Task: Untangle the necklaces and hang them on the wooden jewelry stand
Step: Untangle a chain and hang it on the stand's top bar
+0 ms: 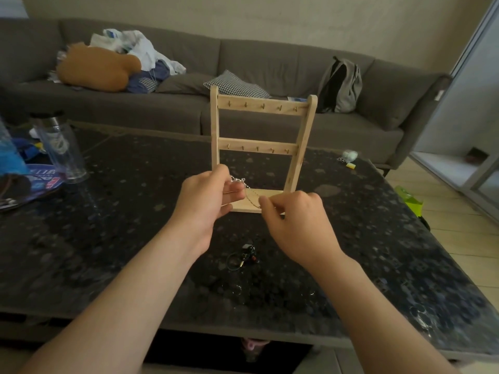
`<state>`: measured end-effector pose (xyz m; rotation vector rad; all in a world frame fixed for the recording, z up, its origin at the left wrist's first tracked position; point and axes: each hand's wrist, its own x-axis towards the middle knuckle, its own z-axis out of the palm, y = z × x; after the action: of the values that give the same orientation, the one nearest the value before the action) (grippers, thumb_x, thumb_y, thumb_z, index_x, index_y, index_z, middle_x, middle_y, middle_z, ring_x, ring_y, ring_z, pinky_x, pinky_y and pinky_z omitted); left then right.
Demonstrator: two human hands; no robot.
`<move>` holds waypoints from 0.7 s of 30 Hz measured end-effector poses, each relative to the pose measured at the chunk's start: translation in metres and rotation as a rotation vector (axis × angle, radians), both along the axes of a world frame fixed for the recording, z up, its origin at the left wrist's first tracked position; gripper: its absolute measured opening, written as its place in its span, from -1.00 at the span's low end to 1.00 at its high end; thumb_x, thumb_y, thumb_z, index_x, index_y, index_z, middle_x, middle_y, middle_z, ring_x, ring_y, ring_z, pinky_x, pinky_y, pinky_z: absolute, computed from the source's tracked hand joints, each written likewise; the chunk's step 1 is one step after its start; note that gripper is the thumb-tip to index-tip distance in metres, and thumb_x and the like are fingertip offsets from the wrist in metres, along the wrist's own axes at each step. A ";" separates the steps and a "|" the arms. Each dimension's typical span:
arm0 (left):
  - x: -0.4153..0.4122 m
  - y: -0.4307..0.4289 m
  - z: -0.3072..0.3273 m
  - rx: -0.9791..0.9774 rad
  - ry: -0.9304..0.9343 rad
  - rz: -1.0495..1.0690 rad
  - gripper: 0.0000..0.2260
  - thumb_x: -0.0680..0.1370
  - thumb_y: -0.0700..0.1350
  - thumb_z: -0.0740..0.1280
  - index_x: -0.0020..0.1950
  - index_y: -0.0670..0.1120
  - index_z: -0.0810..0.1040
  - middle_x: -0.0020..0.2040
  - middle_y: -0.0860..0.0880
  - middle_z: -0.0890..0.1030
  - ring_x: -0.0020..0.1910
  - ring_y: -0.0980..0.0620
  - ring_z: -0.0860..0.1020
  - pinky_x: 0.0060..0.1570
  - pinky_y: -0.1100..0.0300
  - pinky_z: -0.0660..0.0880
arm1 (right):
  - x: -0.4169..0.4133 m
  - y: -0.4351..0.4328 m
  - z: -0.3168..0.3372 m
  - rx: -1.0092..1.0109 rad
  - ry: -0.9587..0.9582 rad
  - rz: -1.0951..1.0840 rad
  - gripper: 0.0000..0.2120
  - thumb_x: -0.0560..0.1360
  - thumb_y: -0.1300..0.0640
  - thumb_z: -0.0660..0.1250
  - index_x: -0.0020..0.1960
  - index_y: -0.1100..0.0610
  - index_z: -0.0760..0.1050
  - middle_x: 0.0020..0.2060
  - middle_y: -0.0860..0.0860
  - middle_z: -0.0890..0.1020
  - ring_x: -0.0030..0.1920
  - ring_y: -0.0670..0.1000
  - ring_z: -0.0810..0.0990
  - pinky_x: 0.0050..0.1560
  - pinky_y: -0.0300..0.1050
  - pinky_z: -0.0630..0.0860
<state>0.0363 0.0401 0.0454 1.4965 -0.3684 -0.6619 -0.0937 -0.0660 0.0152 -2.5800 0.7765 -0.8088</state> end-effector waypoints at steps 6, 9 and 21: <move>-0.002 0.002 0.000 0.054 -0.089 -0.091 -0.75 0.63 0.02 0.32 0.09 -0.10 0.72 0.03 -0.06 0.78 0.14 -0.06 0.72 0.30 -0.14 0.57 | 0.000 0.006 0.005 0.103 -0.131 -0.037 -0.92 0.54 0.01 0.47 -0.10 -0.03 0.70 -0.10 -0.15 0.66 -0.07 -0.18 0.62 -0.07 -0.41 0.45; -0.001 0.002 -0.003 0.077 -0.103 -0.137 -0.74 0.60 0.09 0.33 0.04 -0.07 0.70 0.07 -0.07 0.77 0.18 -0.10 0.70 0.33 -0.18 0.55 | 0.000 0.007 0.009 0.231 -0.231 0.018 -0.94 0.60 0.10 0.42 0.03 -0.03 0.66 -0.07 -0.18 0.69 -0.05 -0.20 0.65 -0.11 -0.40 0.52; -0.004 0.009 -0.003 0.029 -0.248 -0.306 -0.86 0.59 0.02 0.53 0.11 0.05 0.77 0.02 0.07 0.80 0.12 0.09 0.74 0.34 -0.07 0.54 | -0.006 0.002 0.010 0.448 -0.374 0.105 -0.92 0.60 0.14 0.51 0.06 0.07 0.78 -0.19 -0.09 0.79 -0.15 -0.11 0.78 -0.04 -0.13 0.73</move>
<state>0.0327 0.0490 0.0422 1.5693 -0.7927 -0.7246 -0.0997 -0.0640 0.0256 -1.9817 0.6165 -0.9252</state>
